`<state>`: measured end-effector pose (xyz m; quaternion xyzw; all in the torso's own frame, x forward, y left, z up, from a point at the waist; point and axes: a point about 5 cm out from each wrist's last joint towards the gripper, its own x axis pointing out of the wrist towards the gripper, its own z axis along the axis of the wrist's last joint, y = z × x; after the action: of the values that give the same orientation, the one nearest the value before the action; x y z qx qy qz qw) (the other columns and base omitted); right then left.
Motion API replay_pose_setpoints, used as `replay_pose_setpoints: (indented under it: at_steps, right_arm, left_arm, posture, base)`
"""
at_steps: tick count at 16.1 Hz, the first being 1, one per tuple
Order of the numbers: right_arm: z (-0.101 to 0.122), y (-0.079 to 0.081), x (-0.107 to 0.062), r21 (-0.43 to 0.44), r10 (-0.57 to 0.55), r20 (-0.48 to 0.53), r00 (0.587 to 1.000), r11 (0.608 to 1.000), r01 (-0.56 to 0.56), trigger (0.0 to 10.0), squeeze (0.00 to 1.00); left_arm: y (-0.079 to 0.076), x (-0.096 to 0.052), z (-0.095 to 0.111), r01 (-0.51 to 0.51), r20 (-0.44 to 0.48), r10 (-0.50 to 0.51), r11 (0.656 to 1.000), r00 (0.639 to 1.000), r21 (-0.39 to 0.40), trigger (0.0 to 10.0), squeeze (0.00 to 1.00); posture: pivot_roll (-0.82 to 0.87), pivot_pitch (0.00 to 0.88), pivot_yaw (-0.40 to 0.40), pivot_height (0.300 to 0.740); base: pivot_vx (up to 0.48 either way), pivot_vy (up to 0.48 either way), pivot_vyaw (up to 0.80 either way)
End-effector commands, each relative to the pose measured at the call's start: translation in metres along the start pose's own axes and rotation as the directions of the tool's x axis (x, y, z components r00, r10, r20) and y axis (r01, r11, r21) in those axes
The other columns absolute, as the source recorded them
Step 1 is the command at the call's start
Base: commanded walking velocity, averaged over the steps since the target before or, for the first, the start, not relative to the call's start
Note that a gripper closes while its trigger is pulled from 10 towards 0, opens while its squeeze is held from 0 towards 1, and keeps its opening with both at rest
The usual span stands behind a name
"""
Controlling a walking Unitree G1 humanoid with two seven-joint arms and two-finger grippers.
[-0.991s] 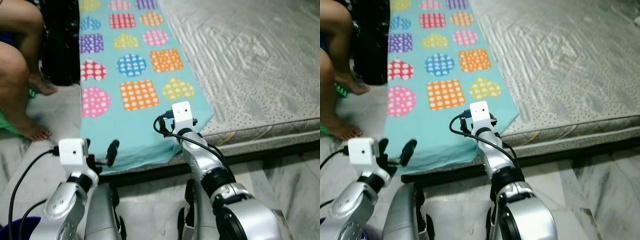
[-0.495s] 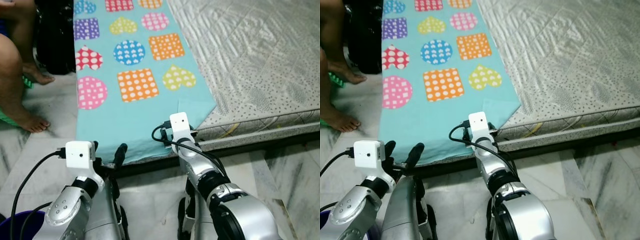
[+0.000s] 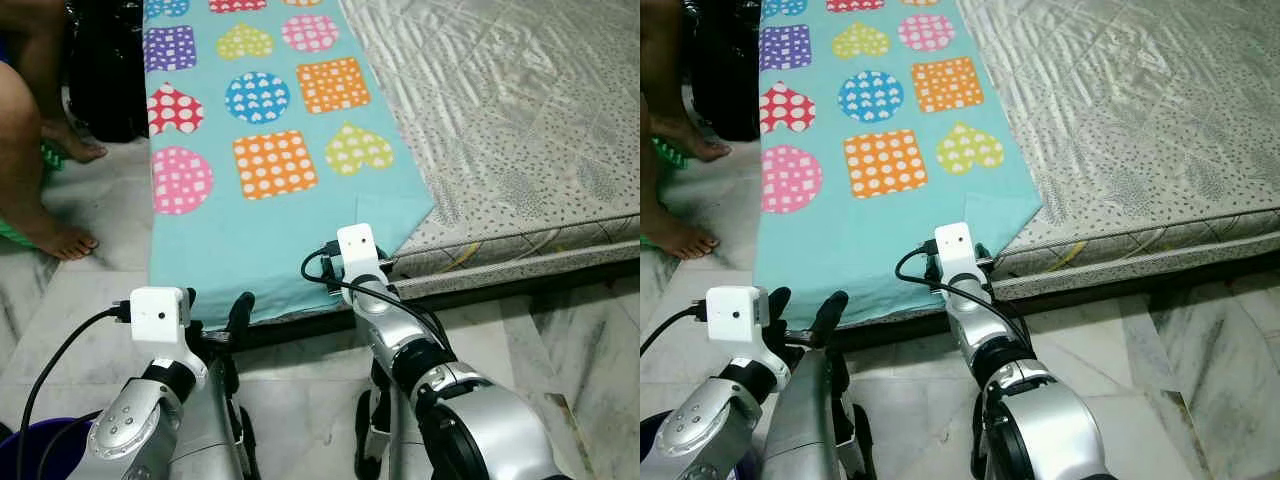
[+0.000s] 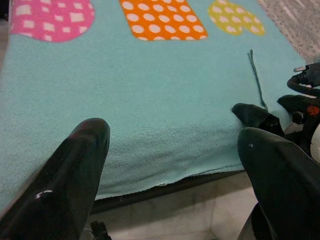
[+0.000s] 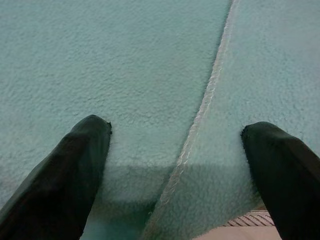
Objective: Clean up the room
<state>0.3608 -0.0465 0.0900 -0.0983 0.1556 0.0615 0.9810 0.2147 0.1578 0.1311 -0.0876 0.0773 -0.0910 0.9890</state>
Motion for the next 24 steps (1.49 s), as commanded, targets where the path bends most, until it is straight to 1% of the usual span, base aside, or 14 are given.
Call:
replay_pose_setpoints:
  at_steps: [1,2,4,5,7,8,9,10,11,14,18,19,21,24]
  right_arm:
    - [-0.004,0.003,-0.001,0.025,-0.013,-0.028,1.0,1.0,0.014,10.0,0.0]
    - [0.011,0.001,0.001,0.088,-0.064,0.019,0.998,0.994,0.062,10.0,0.0]
    - [0.021,-0.002,0.002,0.129,-0.1,0.071,0.992,0.988,0.09,10.0,0.0]
    - [0.023,-0.002,0.002,0.137,-0.101,0.08,0.992,0.986,0.09,10.0,0.0]
    - [0.021,-0.007,0.002,0.108,-0.107,0.087,0.991,0.989,0.097,10.0,0.0]
    - [0.018,-0.01,0.002,0.086,-0.11,0.082,0.991,0.991,0.103,9.7,0.0]
    - [0.014,-0.011,0.002,0.017,-0.101,0.088,0.991,0.995,0.1,2.8,0.0]
    - [0.01,-0.01,0.001,0.004,-0.097,0.081,0.992,0.995,0.097,4.3,0.0]
    - [0.008,-0.007,0.001,-0.021,-0.094,0.082,0.992,0.995,0.096,10.0,0.0]
    - [0.003,0.001,-0.001,-0.026,-0.063,0.064,0.996,0.998,0.065,10.0,0.0]
    - [0.002,0.005,-0.002,0.063,-0.005,0.059,0.998,0.998,0.002,10.0,0.0]
    - [0.001,0.005,-0.002,0.068,0.003,0.055,0.998,0.998,-0.007,10.0,0.0]
    - [0.0,0.007,-0.003,0.084,0.023,0.064,0.998,0.996,-0.028,10.0,0.0]
    - [0.0,0.012,-0.004,0.049,0.051,0.081,0.995,0.997,-0.056,10.0,0.0]
  left_arm:
    - [-0.002,-0.002,-0.001,-0.002,-0.012,0.002,1.0,1.0,-0.001,10.0,0.0]
    - [-0.003,0.001,-0.001,0.003,-0.009,-0.003,1.0,1.0,0.003,10.0,0.0]
    - [-0.003,0.002,0.001,0.001,-0.003,-0.001,1.0,1.0,0.01,10.0,0.0]
    - [-0.003,0.002,0.002,0.0,-0.002,0.0,1.0,1.0,0.011,10.0,0.0]
    - [-0.001,0.002,0.001,-0.007,-0.004,0.007,1.0,1.0,0.014,10.0,0.0]
    - [-0.001,0.002,0.001,-0.007,-0.005,0.007,1.0,1.0,0.014,10.0,0.0]
    - [-0.003,0.004,0.002,-0.005,-0.002,0.005,1.0,1.0,0.013,10.0,0.0]
    - [-0.003,0.004,0.002,-0.005,-0.001,0.005,1.0,1.0,0.013,10.0,0.0]
    - [-0.003,0.005,0.002,-0.004,-0.001,0.004,1.0,1.0,0.013,10.0,0.0]
    - [-0.004,0.008,0.004,0.001,0.008,-0.001,1.0,1.0,0.016,10.0,0.0]
    - [-0.002,0.009,0.004,-0.006,0.01,0.006,1.0,1.0,0.02,10.0,0.0]
    - [-0.003,0.01,0.004,-0.005,0.01,0.005,1.0,1.0,0.02,10.0,0.0]
    - [-0.004,0.011,0.004,-0.002,0.011,0.002,1.0,1.0,0.018,10.0,0.0]
    - [-0.003,0.012,0.004,-0.009,0.016,0.009,1.0,1.0,0.021,10.0,0.0]
  posture:
    - [0.12,0.327,-0.023,0.57]
    - [0.13,0.317,-0.024,0.57]
    - [0.14,0.311,-0.026,0.57]
    - [0.14,0.311,-0.026,0.57]
    - [0.13,0.301,-0.027,0.57]
    - [0.13,0.299,-0.027,0.57]
    - [0.13,0.298,-0.026,0.57]
    - [0.13,0.297,-0.025,0.57]
    - [0.13,0.295,-0.024,0.57]
    - [0.14,0.293,-0.023,0.57]
    - [0.13,0.293,-0.022,0.57]
    - [0.13,0.293,-0.022,0.57]
    - [0.13,0.293,-0.02,0.55]
    - [0.13,0.294,-0.017,0.54]
  base:
    - [0.0,0.0,0.0]
    - [0.0,0.0,0.0]
    - [0.0,0.0,0.0]
    - [0.0,0.0,0.0]
    - [0.0,0.0,0.0]
    - [0.0,0.0,0.0]
    - [0.0,0.0,0.0]
    - [0.0,0.0,0.0]
    - [0.0,0.0,0.0]
    - [0.0,0.0,0.0]
    - [0.0,0.0,0.0]
    - [0.0,0.0,0.0]
    - [0.0,0.0,0.0]
    - [0.0,0.0,0.0]
